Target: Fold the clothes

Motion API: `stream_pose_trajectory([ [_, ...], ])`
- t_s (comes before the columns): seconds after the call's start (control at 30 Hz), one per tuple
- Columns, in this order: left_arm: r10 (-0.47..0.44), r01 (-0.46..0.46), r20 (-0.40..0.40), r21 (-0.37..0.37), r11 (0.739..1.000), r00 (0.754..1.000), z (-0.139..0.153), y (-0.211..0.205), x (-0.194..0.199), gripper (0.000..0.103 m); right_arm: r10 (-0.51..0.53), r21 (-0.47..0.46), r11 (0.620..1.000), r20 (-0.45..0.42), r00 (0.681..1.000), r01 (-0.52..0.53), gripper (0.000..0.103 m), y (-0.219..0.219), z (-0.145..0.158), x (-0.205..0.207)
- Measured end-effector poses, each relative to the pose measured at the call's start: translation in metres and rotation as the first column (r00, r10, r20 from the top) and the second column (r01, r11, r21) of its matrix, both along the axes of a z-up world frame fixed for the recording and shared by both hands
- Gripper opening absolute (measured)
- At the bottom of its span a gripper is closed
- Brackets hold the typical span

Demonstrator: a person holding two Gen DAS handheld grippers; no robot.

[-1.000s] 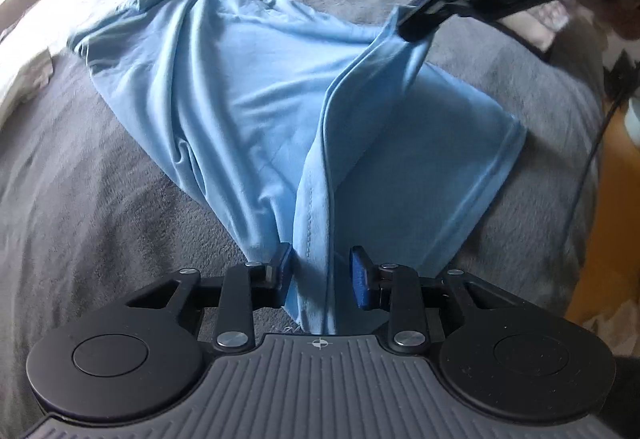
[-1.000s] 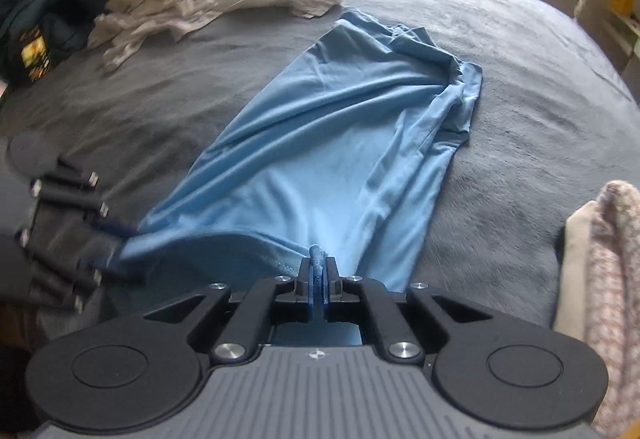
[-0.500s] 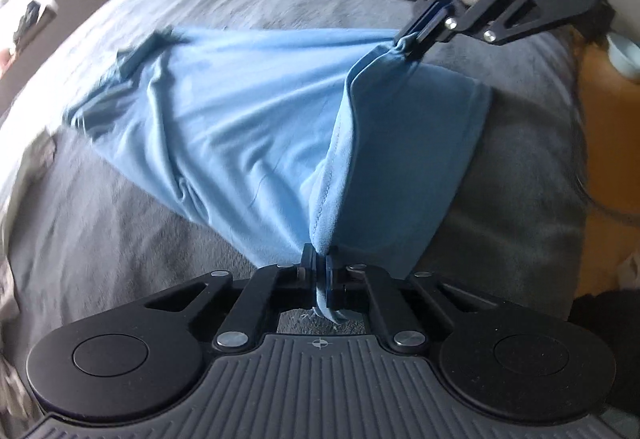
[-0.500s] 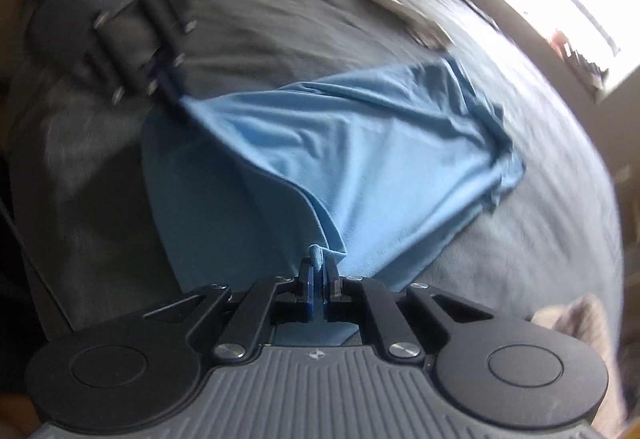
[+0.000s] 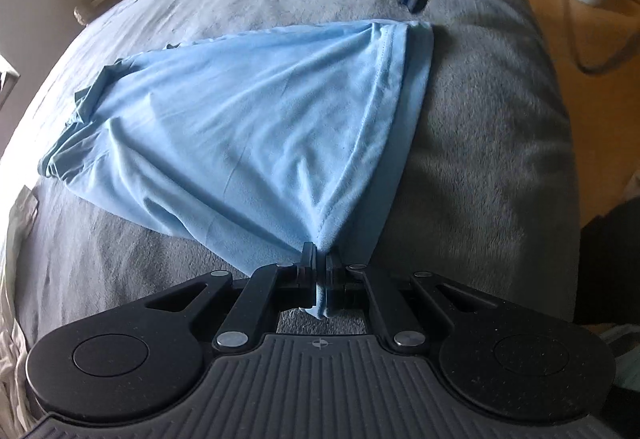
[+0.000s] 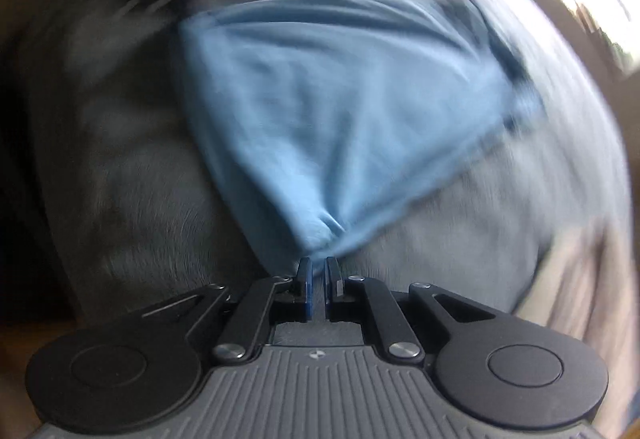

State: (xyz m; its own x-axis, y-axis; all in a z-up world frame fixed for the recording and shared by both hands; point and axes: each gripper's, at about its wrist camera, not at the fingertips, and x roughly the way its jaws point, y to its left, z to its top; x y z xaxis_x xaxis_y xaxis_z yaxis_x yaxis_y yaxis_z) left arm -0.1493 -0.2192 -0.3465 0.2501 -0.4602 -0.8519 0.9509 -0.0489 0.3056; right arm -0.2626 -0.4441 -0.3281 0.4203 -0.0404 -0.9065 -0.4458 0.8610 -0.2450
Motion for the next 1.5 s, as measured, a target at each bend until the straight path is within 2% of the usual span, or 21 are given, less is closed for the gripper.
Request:
stream_pose_trajectory([
  [0.03,-0.002,0.002,0.002,0.001,1.0,1.0,-0.001,0.0,0.0,0.002,-0.147,0.1,0.984,-0.024,0.989,0.149,0.007,-0.014,0.006,0.005],
  [0.07,-0.004,0.004,0.005,0.001,1.0,1.0,-0.001,0.001,-0.001,0.002,-0.291,0.2,0.934,-0.061,0.955,0.297,0.007,-0.029,0.011,0.01],
  [0.1,-0.006,0.006,0.008,0.001,1.0,1.0,-0.002,0.001,-0.001,0.002,-0.432,0.308,0.841,-0.114,0.895,0.445,0.009,-0.045,0.013,0.013],
  [0.13,-0.008,0.008,0.012,0.003,1.0,1.0,-0.002,0.001,-0.002,0.002,-0.547,0.4,0.718,-0.18,0.817,0.569,0.013,-0.061,0.015,0.014],
  [0.17,-0.01,0.01,0.016,0.003,1.0,1.0,-0.003,0.001,-0.003,0.003,-0.619,0.467,0.603,-0.238,0.748,0.647,0.013,-0.073,0.013,0.012],
  [0.27,-0.01,0.009,0.02,0.005,1.0,1.0,-0.004,0.001,-0.005,0.003,-0.72,0.557,0.347,-0.357,0.595,0.755,0.02,-0.091,0.002,0.006],
  [0.37,-0.011,0.011,0.023,0.006,1.0,1.0,-0.005,0.003,-0.007,0.003,-0.744,0.571,0.228,-0.421,0.519,0.789,0.026,-0.092,-0.01,0.004],
  [0.53,-0.034,0.033,0.039,0.009,0.999,0.999,-0.008,0.005,-0.008,0.003,-0.744,0.541,0.213,-0.451,0.494,0.814,0.026,-0.084,-0.026,0.003],
  [0.77,-0.039,0.039,0.044,0.012,0.999,0.998,-0.01,0.004,-0.007,0.003,-0.746,0.544,0.221,-0.44,0.5,0.809,0.026,-0.082,-0.028,0.007],
  [0.83,-0.04,0.039,0.047,0.011,0.999,0.998,-0.01,0.004,-0.007,0.003,-0.75,0.546,0.228,-0.43,0.503,0.806,0.021,-0.081,-0.027,0.008],
  [0.9,-0.04,0.04,0.05,0.008,0.999,0.998,-0.01,0.005,-0.007,0.003,-0.752,0.534,0.261,-0.41,0.516,0.804,0.008,-0.078,-0.023,0.01],
  [1.1,-0.046,0.047,0.055,-0.009,0.999,0.997,0.0,0.007,-0.01,0.003,-0.756,0.506,0.363,-0.332,0.565,0.783,0.005,-0.066,-0.001,0.012],
  [1.23,-0.067,0.068,0.051,-0.026,0.997,0.996,0.011,0.007,-0.014,0.003,-0.768,0.473,0.407,-0.286,0.573,0.781,0.005,-0.066,0.012,0.008],
  [1.37,-0.096,0.096,0.051,-0.013,0.995,0.994,0.007,0.003,-0.02,0.003,-0.774,0.423,0.42,-0.294,0.56,0.803,0.004,-0.072,0.004,0.005],
  [1.5,-0.068,0.067,0.015,0.025,0.997,0.998,0.002,0.002,-0.017,0.004,-0.773,0.408,0.423,-0.304,0.557,0.809,0.004,-0.074,-0.006,0.007],
])
